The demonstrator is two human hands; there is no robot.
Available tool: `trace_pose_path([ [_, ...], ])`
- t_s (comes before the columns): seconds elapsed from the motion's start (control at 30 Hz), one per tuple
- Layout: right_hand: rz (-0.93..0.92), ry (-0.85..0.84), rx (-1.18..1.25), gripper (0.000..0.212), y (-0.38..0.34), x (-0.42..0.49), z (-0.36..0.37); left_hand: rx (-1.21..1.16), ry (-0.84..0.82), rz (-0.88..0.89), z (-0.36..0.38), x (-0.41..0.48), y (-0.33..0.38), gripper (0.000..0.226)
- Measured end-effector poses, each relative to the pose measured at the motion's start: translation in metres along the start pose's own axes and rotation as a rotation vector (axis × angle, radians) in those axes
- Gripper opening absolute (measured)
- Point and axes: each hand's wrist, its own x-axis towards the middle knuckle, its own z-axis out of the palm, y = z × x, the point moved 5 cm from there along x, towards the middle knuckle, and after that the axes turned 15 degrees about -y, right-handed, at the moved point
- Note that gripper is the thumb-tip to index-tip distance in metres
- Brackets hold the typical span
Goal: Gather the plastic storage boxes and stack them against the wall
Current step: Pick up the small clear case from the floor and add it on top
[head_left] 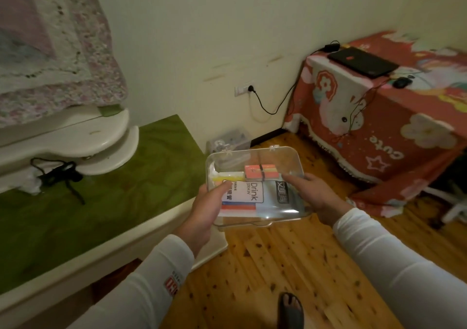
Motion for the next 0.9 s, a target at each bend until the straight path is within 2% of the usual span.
trace_pose_path([
  [0.13, -0.026, -0.055, -0.018, 0.032, -0.018, 0.035, -0.049, -0.032, 0.065, -0.014, 0.040, 0.042, 0.014, 0.040],
  [0.33, -0.015, -0.142, -0.074, 0.038, -0.048, 0.086, -0.103, -0.067, 0.141, -0.020, 0.085, 0.087, 0.038, 0.041],
  [0.5, -0.027, -0.211, -0.071, 0.019, -0.064, 0.125, -0.122, -0.097, 0.218, -0.032, 0.099, 0.111, 0.046, 0.047],
  [0.63, -0.023, -0.253, -0.046, 0.014, -0.071, 0.157, -0.131, -0.125, 0.244, -0.033, 0.103, 0.133, 0.052, 0.048],
  [0.9, 0.006, -0.301, -0.094, 0.037, -0.098, 0.234, -0.136, -0.181, 0.255, -0.039, 0.087, 0.208, 0.071, 0.049],
])
